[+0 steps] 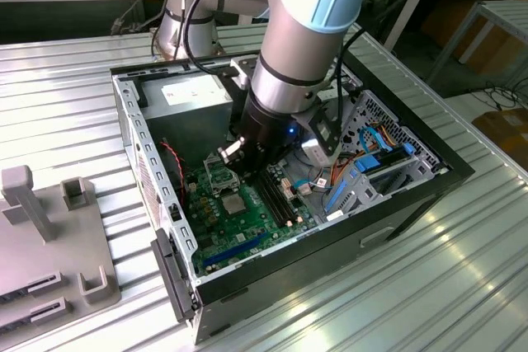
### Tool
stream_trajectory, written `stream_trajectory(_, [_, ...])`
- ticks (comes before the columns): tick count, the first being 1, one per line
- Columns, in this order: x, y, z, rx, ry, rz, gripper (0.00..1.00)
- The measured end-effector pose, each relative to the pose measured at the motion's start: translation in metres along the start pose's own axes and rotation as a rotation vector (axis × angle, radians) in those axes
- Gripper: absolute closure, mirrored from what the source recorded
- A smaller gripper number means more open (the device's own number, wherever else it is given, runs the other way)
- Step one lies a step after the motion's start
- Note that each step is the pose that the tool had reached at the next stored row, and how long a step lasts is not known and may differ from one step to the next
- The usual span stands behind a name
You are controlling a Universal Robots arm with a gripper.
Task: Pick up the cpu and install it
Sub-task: 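Close the cpu cover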
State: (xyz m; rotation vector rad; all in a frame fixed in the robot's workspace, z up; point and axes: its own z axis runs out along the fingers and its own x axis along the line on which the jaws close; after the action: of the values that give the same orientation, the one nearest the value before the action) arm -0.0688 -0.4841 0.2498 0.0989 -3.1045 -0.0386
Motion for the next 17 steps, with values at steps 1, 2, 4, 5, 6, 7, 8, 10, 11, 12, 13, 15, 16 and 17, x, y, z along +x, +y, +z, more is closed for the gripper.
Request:
stream_trajectory(1, [0.0,0.0,0.0,0.0003,0.0003,-0.011,0.89])
stream_trajectory(2, [-0.0004,0.0001,-0.0001,0.0011,0.0008,-0.029,0.89])
stream_trajectory(4, [-0.0012,0.0,-0.0001,0.0021,0.0016,-0.057,0.89])
stream_trajectory(5, [-0.0017,0.0001,-0.0001,0.0024,0.0018,-0.066,0.89])
stream_trajectory(6, [-0.0026,0.0003,-0.0002,0.0027,0.002,-0.074,0.89])
stream_trajectory(7, [-0.0035,0.0004,-0.0002,0.003,0.0022,-0.079,0.89])
stream_trajectory(8, [-0.005,0.0006,-0.0002,0.0031,0.0023,-0.086,0.89])
stream_trajectory(10, [-0.0075,0.0006,-0.0003,0.0034,0.0025,-0.094,0.89])
stream_trajectory(11, [-0.0085,0.0005,-0.0004,0.0035,0.0026,-0.096,0.89])
stream_trajectory(12, [-0.0095,0.0005,-0.0004,0.0036,0.0027,-0.098,0.89])
stream_trajectory(13, [-0.0102,0.0005,-0.0004,0.0036,0.0027,-0.099,0.89])
stream_trajectory(15, [-0.0102,0.0005,-0.0005,0.0037,0.0027,-0.099,0.89])
stream_trajectory(16, [-0.0104,0.0005,-0.0004,0.0036,0.0026,-0.099,0.89])
stream_trajectory(17, [-0.0106,0.0005,-0.0005,0.0036,0.0027,-0.099,0.89])
